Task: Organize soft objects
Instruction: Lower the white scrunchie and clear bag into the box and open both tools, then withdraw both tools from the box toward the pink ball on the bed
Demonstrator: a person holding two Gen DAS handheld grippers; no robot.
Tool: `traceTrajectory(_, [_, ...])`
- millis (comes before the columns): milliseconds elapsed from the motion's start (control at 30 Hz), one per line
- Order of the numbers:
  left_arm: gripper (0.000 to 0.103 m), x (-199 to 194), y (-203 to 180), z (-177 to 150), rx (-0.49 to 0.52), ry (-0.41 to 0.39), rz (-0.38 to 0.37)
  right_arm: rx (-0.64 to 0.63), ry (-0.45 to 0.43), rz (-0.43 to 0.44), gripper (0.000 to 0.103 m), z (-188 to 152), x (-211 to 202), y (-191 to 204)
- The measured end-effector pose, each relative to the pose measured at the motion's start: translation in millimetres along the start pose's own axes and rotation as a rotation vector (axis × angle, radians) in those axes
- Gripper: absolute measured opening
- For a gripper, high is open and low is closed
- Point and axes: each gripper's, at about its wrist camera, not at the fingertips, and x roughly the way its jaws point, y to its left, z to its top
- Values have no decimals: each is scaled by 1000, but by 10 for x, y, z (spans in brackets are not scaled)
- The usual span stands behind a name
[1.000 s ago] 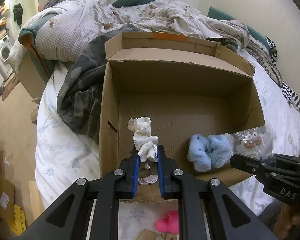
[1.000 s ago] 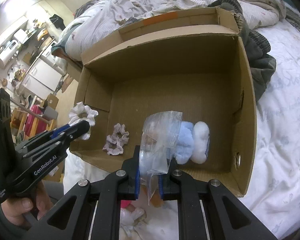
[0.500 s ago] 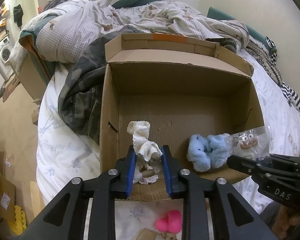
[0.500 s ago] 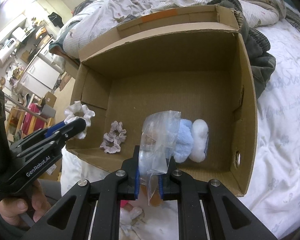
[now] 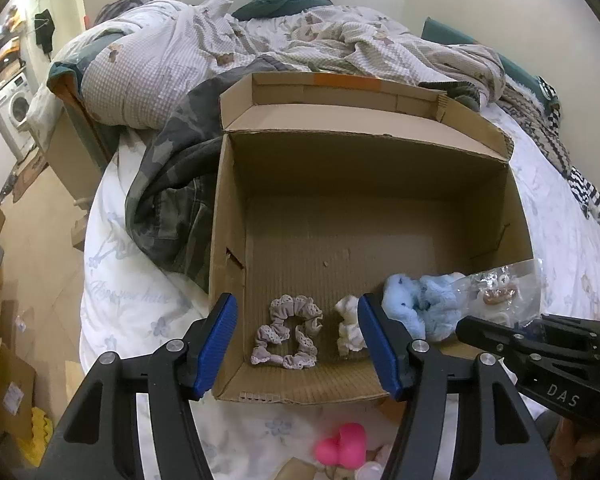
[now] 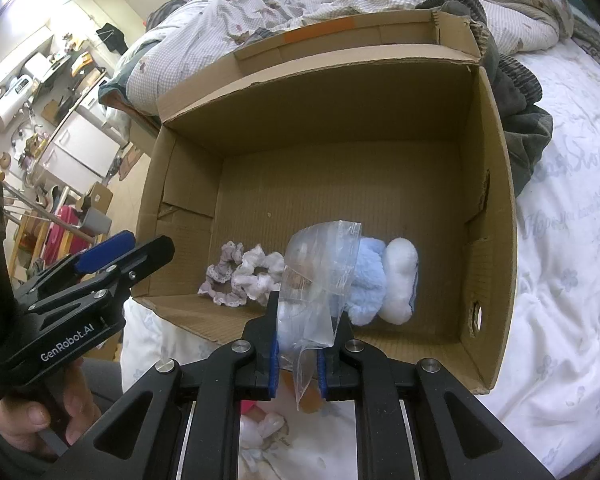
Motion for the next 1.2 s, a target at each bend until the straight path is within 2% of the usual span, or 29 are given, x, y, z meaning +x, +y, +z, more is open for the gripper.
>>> traceTrajectory(267, [59,8,2,-3,-6,3,5,13,-1,3,17,5,6,-16])
traceTrajectory(367, [59,7,2,-3,-6,2,7,18,-6,4,24,10,-4,-22])
traceTrajectory(467, [59,7,4,-3,-6,3,6,27,-13,2,42,13,-13,-35])
traceTrajectory(500, [59,7,3,-1,-5,3,7,30,-18,-1,59,16,-20,-42])
traceTrajectory(533, [59,7,4,-2,-5,2,6,35,-27,-4,67,17,-37,-55])
traceTrajectory(600, [59,6,5,0,-5,1,6,40,-31,-5,68,27,-47,-68])
traceTrajectory(767, [59,6,3,-2,-5,3,6,54,-29,-21,80,39,-41,-92])
traceTrajectory(900, [59,9,2,-1,-5,3,7,41,-55,-32,103,47,-74,-65])
traceTrajectory(1200, [59,-3,0,0,-7,0,2,40,-92,-37,103,38,-141,-82])
